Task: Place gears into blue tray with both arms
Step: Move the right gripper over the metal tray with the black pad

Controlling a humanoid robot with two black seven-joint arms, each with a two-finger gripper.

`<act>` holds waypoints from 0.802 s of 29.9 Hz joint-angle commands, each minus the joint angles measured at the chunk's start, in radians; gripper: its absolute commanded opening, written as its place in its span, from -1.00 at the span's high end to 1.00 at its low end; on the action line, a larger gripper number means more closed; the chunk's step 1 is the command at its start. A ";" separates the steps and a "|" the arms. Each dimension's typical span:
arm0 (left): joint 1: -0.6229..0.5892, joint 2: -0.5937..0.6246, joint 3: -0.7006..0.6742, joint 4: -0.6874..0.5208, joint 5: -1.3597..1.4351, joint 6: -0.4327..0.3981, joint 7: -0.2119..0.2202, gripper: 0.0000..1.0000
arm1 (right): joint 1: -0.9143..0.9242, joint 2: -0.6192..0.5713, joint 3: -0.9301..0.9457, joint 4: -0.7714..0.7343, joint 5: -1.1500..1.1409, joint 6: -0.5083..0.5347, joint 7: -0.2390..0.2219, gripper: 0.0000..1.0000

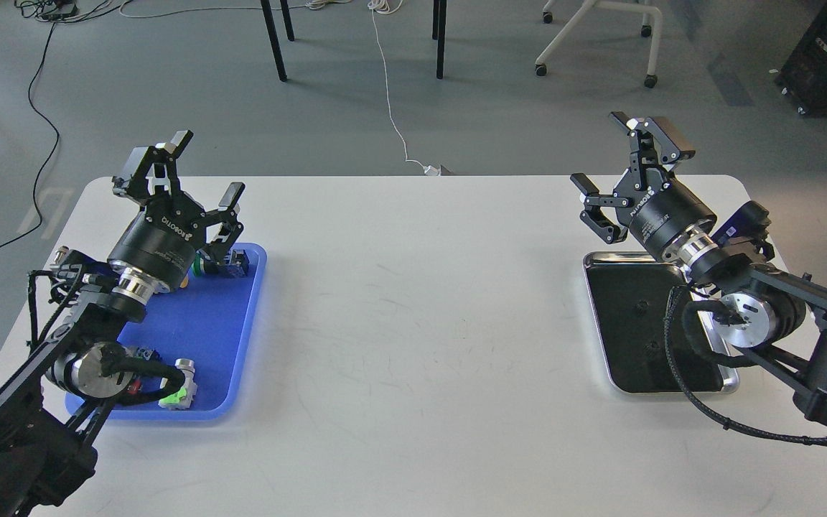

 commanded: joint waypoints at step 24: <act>0.001 0.024 0.020 -0.009 0.004 -0.017 -0.109 -0.96 | 0.023 -0.008 -0.015 -0.001 -0.002 0.012 0.000 -0.98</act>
